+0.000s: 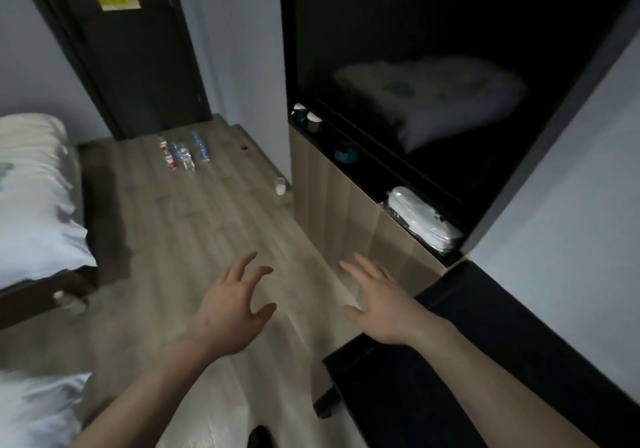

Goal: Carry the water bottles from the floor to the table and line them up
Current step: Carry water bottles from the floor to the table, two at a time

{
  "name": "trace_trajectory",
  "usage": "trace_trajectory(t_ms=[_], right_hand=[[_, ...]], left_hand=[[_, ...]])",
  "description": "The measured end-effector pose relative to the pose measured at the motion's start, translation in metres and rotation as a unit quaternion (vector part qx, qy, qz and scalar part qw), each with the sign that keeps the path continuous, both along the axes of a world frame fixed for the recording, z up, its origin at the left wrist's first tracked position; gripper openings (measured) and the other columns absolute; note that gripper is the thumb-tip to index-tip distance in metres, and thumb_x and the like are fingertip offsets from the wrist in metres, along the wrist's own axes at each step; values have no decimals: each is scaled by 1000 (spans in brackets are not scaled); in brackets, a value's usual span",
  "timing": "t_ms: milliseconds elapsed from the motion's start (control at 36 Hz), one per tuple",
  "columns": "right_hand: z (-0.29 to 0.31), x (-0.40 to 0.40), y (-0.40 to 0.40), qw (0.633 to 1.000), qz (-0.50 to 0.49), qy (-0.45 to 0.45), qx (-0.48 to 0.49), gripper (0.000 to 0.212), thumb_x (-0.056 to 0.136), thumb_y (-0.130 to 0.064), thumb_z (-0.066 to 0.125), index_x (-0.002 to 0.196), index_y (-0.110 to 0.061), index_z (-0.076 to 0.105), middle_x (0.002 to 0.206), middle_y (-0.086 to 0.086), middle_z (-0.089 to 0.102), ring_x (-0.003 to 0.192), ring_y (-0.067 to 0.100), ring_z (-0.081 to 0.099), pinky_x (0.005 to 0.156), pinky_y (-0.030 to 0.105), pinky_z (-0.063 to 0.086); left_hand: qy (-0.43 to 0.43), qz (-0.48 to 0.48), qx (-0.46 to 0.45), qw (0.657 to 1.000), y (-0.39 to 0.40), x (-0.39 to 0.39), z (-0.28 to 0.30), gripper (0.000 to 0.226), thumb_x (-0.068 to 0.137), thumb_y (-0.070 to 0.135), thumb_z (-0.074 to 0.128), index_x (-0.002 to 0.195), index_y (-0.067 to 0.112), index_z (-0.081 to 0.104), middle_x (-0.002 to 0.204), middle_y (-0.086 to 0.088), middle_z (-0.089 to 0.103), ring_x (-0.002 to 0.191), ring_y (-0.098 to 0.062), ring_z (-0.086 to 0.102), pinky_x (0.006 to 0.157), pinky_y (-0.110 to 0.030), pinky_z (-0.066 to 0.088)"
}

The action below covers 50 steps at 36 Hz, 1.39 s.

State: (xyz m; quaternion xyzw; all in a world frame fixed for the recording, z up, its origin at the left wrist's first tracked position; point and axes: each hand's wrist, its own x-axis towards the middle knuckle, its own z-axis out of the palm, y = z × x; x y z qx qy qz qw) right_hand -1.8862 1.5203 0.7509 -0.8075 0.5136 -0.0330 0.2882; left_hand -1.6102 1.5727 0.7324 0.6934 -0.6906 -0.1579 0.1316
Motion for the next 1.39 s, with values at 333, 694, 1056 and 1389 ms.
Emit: trace_trajectory(t_ms=[333, 694, 1056, 1389], right_hand=[[20, 221, -122, 998, 57, -13, -24, 78, 93, -50, 55, 157, -39, 13, 167, -10, -5, 153, 23, -7, 124, 37, 5], [16, 354, -261, 994, 108, 16, -30, 78, 92, -52, 55, 157, -38, 13, 167, -6, -5, 154, 27, -4, 124, 41, 8], [5, 499, -435, 987, 156, 25, -22, 80, 91, -55, 54, 158, -38, 12, 167, -7, -7, 154, 27, -3, 124, 45, 10], [3, 662, -541, 980, 187, 67, -27, 77, 95, -58, 46, 158, -38, 7, 165, -8, -17, 153, 27, -13, 124, 48, 6]], left_hand=[[-37, 71, -2, 997, -77, 199, 32, 65, 85, 46, 71, 143, 28, 47, 162, -3, 26, 144, -29, 33, 115, -42, 33], [-32, 133, -1, 991, -171, 325, 32, 69, 87, 48, 69, 148, 30, 42, 164, 0, 20, 149, -25, 23, 120, -37, 24], [-34, 184, -17, 982, -332, 457, 47, 63, 87, 45, 71, 143, 28, 49, 162, -3, 27, 147, -26, 28, 119, -40, 28], [-91, 280, 40, 955, -391, 597, 25, 92, 77, 74, 3, 156, 35, 28, 168, 1, -1, 155, -28, 1, 122, -44, 10]])
